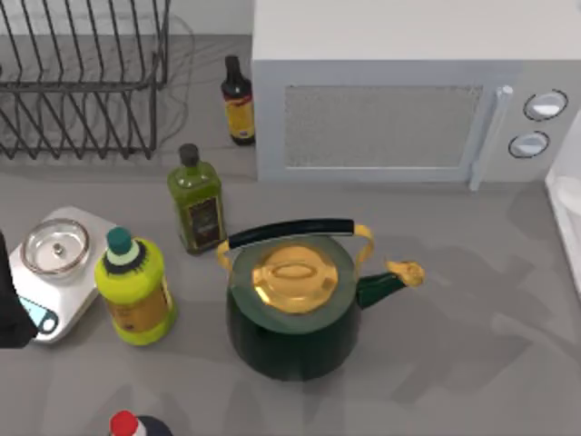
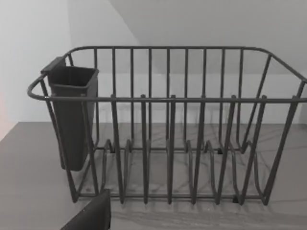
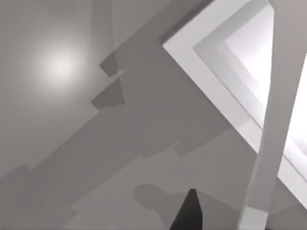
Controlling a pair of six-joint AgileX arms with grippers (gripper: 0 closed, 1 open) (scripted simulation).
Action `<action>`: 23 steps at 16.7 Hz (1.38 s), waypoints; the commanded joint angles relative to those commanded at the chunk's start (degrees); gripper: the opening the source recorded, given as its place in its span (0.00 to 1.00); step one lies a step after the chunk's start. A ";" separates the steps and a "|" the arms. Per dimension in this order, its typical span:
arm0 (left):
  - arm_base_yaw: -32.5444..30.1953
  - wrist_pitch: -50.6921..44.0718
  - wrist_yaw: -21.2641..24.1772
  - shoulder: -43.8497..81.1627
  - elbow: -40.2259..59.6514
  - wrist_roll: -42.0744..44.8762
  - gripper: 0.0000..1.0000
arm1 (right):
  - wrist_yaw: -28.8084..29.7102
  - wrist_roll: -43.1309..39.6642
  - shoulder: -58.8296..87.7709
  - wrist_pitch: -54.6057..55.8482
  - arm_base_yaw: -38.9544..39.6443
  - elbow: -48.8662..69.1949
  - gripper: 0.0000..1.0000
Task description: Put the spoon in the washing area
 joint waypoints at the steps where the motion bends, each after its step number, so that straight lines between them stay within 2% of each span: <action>1: 0.00 0.00 0.00 0.00 0.00 0.00 1.00 | 0.01 -0.46 4.27 -1.91 -0.30 5.94 0.00; 8: 0.00 0.00 0.00 0.00 0.00 0.00 1.00 | 0.12 -2.53 34.93 -15.07 -2.83 52.57 0.00; 12: 0.00 0.00 0.00 0.00 0.00 0.00 1.00 | 0.14 -2.78 47.94 -19.89 -4.15 72.68 0.00; 17: 0.00 0.00 0.00 0.00 0.00 0.00 1.00 | 0.11 -2.60 55.88 -22.18 -5.05 84.53 0.00; 23: 0.00 0.00 0.00 0.00 0.00 0.00 1.00 | 0.08 -2.57 55.64 -22.13 -4.91 84.72 0.00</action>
